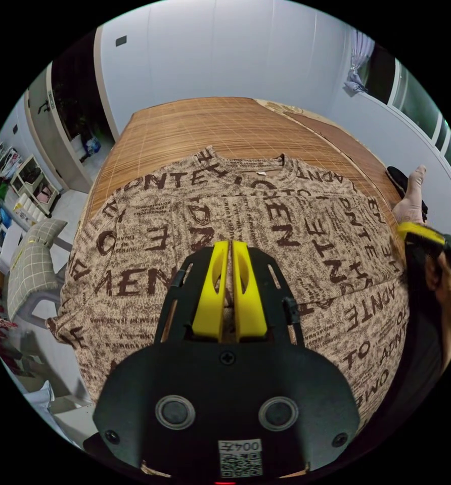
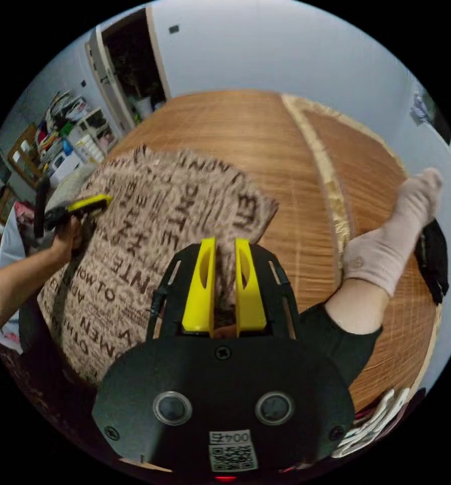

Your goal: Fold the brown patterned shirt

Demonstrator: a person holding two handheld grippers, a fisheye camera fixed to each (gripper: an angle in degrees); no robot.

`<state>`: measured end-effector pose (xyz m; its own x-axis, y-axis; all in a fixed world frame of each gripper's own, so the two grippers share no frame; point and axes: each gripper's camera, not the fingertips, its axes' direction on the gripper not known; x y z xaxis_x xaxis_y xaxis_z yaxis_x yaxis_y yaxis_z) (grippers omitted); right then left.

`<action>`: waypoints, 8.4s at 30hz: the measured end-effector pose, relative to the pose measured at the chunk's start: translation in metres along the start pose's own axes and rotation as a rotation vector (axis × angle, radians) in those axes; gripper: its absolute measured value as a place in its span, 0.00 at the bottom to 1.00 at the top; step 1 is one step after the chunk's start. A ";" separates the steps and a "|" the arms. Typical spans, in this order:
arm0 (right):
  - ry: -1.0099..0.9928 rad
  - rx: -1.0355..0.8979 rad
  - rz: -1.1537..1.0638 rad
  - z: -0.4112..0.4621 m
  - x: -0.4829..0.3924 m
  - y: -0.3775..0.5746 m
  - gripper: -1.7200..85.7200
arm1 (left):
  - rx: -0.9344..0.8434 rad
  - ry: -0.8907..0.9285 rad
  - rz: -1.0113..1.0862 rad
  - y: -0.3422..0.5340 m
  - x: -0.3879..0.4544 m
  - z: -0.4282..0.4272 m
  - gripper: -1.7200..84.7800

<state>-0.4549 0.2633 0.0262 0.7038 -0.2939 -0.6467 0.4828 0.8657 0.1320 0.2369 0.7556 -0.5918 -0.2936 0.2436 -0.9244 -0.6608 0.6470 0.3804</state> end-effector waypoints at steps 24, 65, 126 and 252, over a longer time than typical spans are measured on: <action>0.167 0.056 -0.052 0.093 -0.097 0.044 0.17 | 0.000 0.015 -0.008 0.011 -0.123 -0.066 0.04; 0.093 0.091 -0.004 0.158 -0.035 0.064 0.15 | 0.350 0.599 -1.465 0.251 -0.701 -0.170 0.06; 0.092 0.073 -0.007 0.118 -0.043 -0.014 0.14 | -0.011 -0.107 0.089 0.065 -0.132 -0.116 0.14; -0.210 0.123 0.206 0.050 -0.021 -0.043 0.11 | -0.011 0.239 -0.115 -0.033 -0.443 -0.213 0.10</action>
<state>-0.4641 0.2115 0.0717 0.8793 -0.2061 -0.4293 0.3694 0.8640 0.3421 0.2422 0.4724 -0.1884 -0.3701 -0.0092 -0.9290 -0.7062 0.6525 0.2749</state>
